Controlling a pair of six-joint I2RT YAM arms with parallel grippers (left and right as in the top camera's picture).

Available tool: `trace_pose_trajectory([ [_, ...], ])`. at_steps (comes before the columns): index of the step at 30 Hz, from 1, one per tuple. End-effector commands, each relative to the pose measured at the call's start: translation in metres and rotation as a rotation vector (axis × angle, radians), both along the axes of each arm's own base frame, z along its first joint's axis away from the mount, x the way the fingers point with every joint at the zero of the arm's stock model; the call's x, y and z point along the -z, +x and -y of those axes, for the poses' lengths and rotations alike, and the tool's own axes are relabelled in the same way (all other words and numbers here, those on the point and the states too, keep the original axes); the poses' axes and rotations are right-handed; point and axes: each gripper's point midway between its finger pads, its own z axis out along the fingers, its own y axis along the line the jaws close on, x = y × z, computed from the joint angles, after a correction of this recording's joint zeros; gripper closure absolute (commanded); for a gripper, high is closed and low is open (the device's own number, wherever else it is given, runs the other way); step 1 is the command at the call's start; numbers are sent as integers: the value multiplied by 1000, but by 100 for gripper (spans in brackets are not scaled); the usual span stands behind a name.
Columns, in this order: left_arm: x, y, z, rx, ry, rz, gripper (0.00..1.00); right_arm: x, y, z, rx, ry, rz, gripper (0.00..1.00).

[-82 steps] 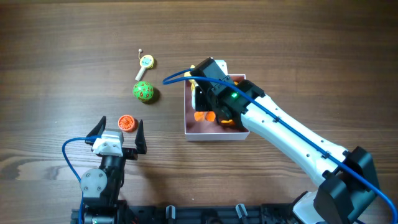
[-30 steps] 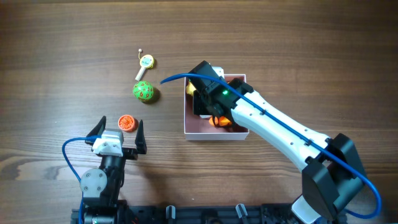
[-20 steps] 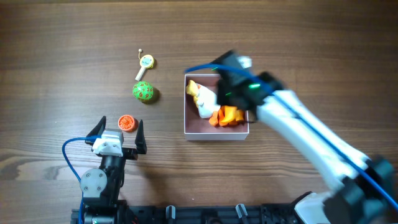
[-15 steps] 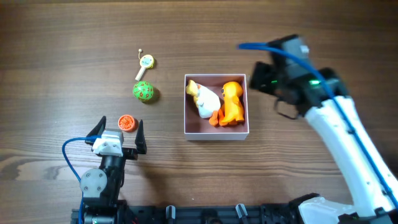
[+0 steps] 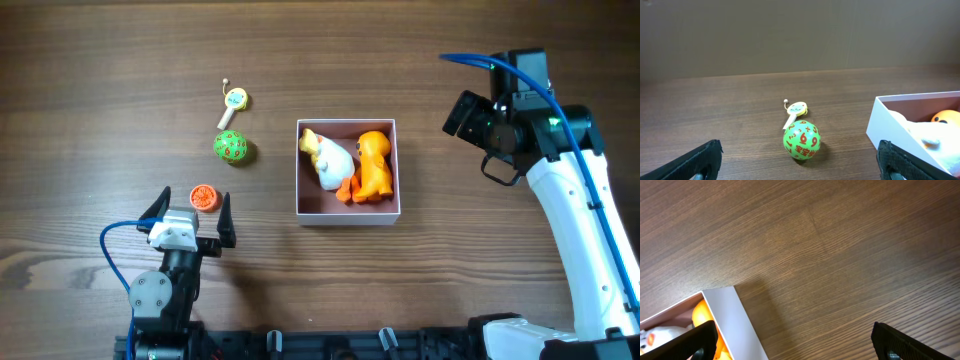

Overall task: Pack container
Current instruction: 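Release the duck and lift the right gripper away, then reach the left gripper to the green numbered ball and grasp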

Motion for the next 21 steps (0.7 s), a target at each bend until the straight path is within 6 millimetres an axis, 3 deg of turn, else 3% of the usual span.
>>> trace_pose_trajectory([
  [1,2,0,1,4,20,2,0,1,2,3,0,-23,-1,0],
  [7,2,-1,6,34,15,4,0,1,2,4,0,-23,-1,0],
  [11,-5,-7,34,203,-3,27,0,1,2,4,0,-23,-1,0],
  [13,-5,-8,37,216,-81,8,0,1,2,3,0,-23,-1,0],
  [16,-25,-11,37,213,-173,16,0,1,2,3,0,-23,-1,0],
  [21,-84,-15,32,187,-168,38,0,1,2,3,0,-23,-1,0],
])
